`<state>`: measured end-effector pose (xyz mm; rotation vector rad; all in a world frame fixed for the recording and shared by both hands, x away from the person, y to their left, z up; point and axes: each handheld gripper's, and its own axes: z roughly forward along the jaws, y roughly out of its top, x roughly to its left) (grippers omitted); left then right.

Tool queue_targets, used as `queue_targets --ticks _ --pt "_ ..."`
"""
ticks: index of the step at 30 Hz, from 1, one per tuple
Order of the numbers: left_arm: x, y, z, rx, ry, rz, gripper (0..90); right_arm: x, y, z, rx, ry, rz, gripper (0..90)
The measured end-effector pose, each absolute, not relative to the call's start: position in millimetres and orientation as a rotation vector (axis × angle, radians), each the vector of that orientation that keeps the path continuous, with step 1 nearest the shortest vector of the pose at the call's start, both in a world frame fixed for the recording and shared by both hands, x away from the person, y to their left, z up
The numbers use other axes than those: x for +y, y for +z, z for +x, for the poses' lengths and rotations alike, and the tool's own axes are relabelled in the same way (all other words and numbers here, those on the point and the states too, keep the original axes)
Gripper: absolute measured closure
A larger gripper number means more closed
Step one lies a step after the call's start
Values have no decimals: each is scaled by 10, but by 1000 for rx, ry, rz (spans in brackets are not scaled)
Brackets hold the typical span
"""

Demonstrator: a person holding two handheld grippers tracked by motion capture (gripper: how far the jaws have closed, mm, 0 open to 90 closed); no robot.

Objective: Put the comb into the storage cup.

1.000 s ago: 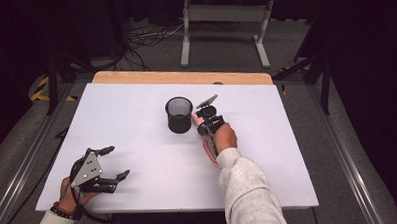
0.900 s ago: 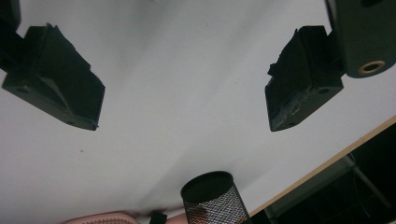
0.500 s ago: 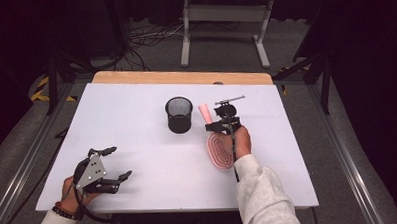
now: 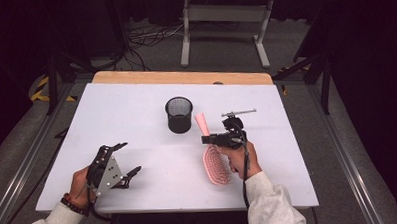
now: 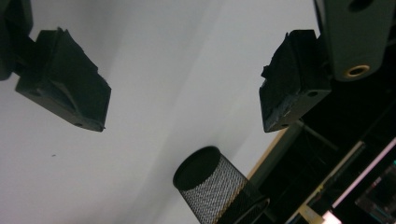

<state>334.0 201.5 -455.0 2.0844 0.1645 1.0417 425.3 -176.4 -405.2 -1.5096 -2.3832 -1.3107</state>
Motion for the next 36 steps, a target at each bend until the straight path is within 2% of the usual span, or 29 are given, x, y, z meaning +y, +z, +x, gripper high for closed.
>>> queue_targets --ticks 7,15,23,25,27,30,31,33,36 --pt "1717 -4549 3368 10 1156 2091 183 -1562 -4132 4041 -2379 -1280 -1364 703" --pt "1397 -4636 3258 -207 1351 2110 205 -1222 -4235 3909 -2404 -1189 -1235 703" --pt "1235 -4756 3224 -333 1408 2149 246 -896 -4334 3939 -2439 -1088 -1155 702" --pt "1200 -4781 3212 -368 1425 2165 317 -810 -4327 3948 -2460 -1061 -1134 702" --pt "1145 -4817 3200 -411 1478 2178 332 -784 -4321 3950 -2464 -1054 -1129 703" --pt "1077 -4855 3193 -453 1559 2206 467 -707 -4294 3968 -2483 -1027 -1110 702" --pt "1063 -4861 3195 -459 1585 2202 467 -707 -4294 3968 -2483 -1027 -1110 702" --pt "1042 -4861 3199 -452 1621 2205 554 -679 -4292 3981 -2496 -1007 -1108 702" --pt "1011 -4887 3204 -471 1687 2216 594 -652 -4282 4010 -2508 -979 -1109 702"
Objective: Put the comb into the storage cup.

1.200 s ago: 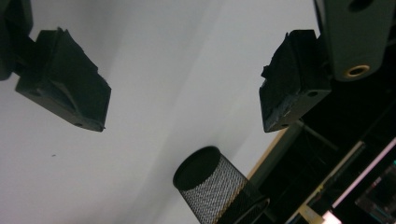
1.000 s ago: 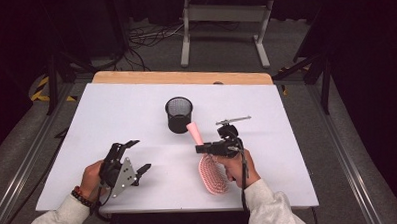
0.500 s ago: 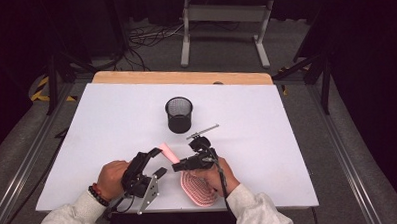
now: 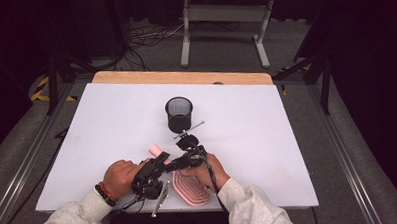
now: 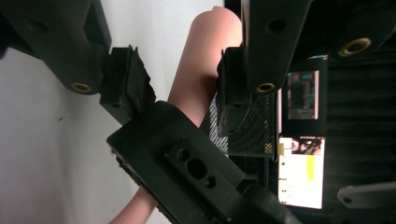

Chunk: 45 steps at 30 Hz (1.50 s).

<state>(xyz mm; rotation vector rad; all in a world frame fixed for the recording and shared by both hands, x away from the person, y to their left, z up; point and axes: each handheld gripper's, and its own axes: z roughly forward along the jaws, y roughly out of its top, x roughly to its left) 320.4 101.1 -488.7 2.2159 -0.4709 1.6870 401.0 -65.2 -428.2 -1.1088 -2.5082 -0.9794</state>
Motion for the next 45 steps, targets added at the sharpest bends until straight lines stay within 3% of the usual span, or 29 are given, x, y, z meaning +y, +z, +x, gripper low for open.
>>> queue_targets --ticks 5,14,17,20,28,29,32,34,38,45 --pt "987 -4899 3229 -473 1725 2248 704 -617 -4262 4058 -2534 -924 -1112 701" --pt "996 -4834 3257 -417 1655 2274 710 -600 -4211 4128 -2523 -867 -1082 683" --pt "1047 -4819 3282 -393 1620 2293 710 -627 -4196 4143 -2497 -872 -1048 552" --pt "1092 -4774 3284 -366 1547 2290 711 -710 -4070 4153 -2492 -907 -1047 522" --pt "1213 -4652 3326 -250 1425 2246 711 -949 -3756 4111 -2434 -1030 -1030 538" --pt "1236 -4615 3318 -235 1437 2234 711 -974 -3716 4098 -2440 -1052 -1029 490" --pt "1298 -4530 3304 -224 1488 2174 711 -1082 -3513 4024 -2434 -1239 -971 468" --pt "1341 -4498 3290 -219 1528 2160 711 -1235 -3278 3921 -2582 -1471 -932 372" --pt "1410 -4459 3298 -185 1530 2140 711 -1496 -3131 3827 -2684 -1764 -924 338" --pt "1427 -4444 3314 -152 1469 2112 711 -1734 -3401 3640 -2942 -1882 -850 233"
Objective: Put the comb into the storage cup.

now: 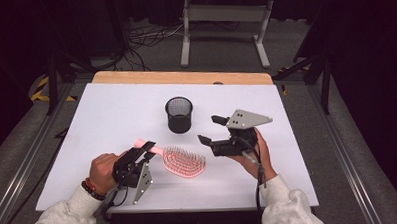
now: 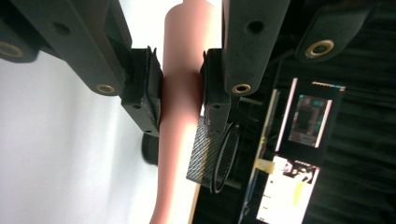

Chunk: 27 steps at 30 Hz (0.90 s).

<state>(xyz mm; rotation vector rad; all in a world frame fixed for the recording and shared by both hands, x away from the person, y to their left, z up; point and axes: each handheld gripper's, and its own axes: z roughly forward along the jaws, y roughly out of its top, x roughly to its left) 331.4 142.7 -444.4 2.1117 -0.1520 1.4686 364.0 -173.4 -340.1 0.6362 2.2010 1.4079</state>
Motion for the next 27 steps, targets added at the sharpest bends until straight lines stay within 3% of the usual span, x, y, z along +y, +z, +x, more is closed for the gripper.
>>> queue_targets --ticks 13,27 --pt "1429 -4388 3394 -35 1224 2060 712 -1877 -3972 3623 2153 1376 489 230" --pt "1447 -4309 3464 17 923 2025 711 -1836 -3795 3425 2064 1634 316 184"
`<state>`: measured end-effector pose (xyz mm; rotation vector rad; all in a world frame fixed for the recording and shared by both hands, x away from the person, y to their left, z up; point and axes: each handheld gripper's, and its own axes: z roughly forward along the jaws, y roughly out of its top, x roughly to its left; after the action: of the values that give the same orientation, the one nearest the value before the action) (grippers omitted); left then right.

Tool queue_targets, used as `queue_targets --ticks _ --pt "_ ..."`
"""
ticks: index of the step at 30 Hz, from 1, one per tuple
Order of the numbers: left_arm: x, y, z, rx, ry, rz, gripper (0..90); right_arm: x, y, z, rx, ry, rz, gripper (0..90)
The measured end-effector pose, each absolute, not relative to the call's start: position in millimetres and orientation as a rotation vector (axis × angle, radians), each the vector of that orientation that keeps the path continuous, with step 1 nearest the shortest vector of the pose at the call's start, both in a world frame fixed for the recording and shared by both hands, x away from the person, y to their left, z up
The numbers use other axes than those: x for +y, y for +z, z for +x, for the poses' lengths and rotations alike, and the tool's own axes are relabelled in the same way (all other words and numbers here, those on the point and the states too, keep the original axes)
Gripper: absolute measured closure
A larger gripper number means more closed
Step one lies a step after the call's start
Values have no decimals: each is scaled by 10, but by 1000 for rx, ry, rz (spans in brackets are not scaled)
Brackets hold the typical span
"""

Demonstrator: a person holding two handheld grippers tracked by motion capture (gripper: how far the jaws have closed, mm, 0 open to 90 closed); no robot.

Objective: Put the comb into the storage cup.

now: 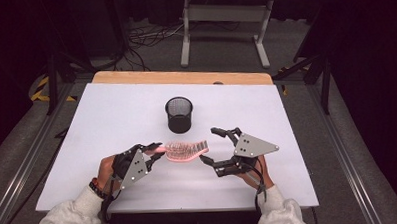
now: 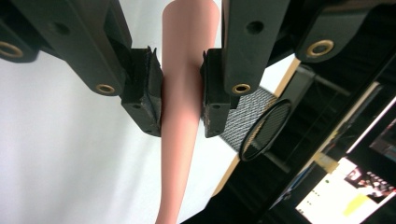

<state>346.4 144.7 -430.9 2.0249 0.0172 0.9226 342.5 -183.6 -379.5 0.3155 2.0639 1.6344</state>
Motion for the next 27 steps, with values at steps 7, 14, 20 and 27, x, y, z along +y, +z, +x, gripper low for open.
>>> queue_targets --ticks 7,14,20,27 --pt "1384 -4359 3496 13 786 2036 713 -1732 -3739 3358 2063 1673 256 214" --pt "1348 -4427 3596 54 613 2027 713 -1746 -3711 3397 2075 1882 228 329" --pt "1279 -4508 3682 33 417 2028 712 -1596 -3640 3396 2148 1959 130 485" --pt "1237 -4549 3706 17 391 2046 706 -1454 -3628 3381 2223 1941 84 603"
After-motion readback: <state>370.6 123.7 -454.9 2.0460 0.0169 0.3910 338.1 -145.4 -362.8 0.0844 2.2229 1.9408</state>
